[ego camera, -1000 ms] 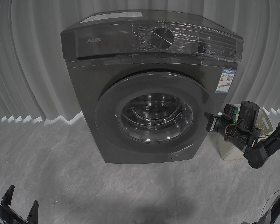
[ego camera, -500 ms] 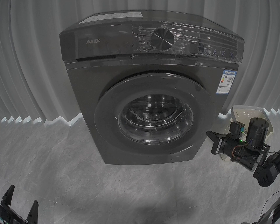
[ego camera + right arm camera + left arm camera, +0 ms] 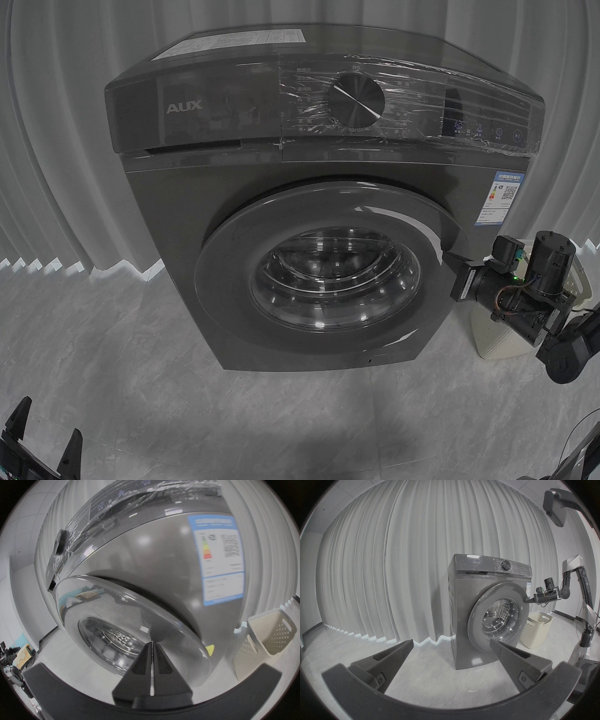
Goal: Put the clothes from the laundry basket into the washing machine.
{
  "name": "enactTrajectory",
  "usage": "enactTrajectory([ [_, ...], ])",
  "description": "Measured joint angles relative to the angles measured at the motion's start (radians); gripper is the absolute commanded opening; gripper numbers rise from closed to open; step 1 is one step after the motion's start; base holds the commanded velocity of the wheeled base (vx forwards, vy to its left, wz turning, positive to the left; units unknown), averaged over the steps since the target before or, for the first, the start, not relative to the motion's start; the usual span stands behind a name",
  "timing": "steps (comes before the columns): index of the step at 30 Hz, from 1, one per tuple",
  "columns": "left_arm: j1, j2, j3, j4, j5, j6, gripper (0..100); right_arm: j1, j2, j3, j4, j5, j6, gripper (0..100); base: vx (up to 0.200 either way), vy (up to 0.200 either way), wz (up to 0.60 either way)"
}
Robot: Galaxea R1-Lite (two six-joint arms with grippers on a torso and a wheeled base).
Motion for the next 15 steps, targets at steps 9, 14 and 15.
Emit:
enactTrajectory([
  [9,0.0,0.0,0.0,-0.001,0.0,0.0,100,-0.02,0.05,-0.039,-0.023,0.002,-0.001,0,0.0,0.0,0.0],
  [14,0.0,0.0,0.0,0.0,0.0,-0.001,100,-0.021,0.057,-0.043,-0.028,0.0,-0.001,0,0.0,0.0,0.0],
  [15,0.0,0.0,0.0,0.0,0.0,-0.001,100,-0.021,0.058,-0.043,-0.03,0.0,-0.001,0,0.0,0.0,0.0],
])
